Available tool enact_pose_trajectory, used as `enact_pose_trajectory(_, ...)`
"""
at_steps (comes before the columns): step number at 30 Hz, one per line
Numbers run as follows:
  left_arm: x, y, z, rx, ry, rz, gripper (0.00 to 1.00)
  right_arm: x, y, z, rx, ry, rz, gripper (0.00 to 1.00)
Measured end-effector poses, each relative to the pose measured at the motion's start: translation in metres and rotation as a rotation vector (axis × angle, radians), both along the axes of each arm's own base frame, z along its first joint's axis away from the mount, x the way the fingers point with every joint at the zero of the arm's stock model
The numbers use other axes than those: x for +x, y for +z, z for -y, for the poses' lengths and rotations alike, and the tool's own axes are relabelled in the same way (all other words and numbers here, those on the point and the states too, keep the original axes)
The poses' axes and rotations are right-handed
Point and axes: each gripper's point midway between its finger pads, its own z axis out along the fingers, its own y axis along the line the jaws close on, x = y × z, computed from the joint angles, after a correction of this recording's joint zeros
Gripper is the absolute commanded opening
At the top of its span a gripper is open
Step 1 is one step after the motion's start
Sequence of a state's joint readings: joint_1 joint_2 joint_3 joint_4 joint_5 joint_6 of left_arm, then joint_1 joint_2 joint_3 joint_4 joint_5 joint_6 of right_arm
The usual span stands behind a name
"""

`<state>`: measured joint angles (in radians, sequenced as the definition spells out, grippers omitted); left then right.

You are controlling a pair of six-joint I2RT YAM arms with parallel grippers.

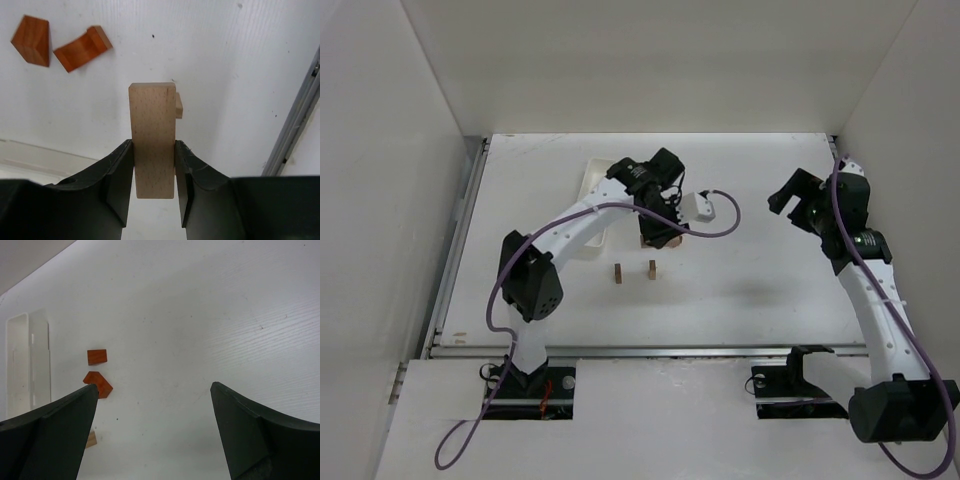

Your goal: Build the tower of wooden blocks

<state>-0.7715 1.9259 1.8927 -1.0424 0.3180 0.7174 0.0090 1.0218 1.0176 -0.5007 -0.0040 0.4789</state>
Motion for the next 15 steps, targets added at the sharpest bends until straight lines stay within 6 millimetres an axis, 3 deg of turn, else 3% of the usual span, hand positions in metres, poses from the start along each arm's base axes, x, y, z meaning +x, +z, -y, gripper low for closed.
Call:
enact_pose_trajectory(12,-0.027,-0.041,-0.055,0.049,0.041,-0.004,0.00,0.005,-0.012,-0.010,0.009,0.023,-0.041,1.00)
enact_pose_trajectory(15,-0.025,-0.049,-0.064,0.044,0.046,0.009,0.00,0.005,-0.015,-0.014,0.009,0.032,-0.049,1.00)
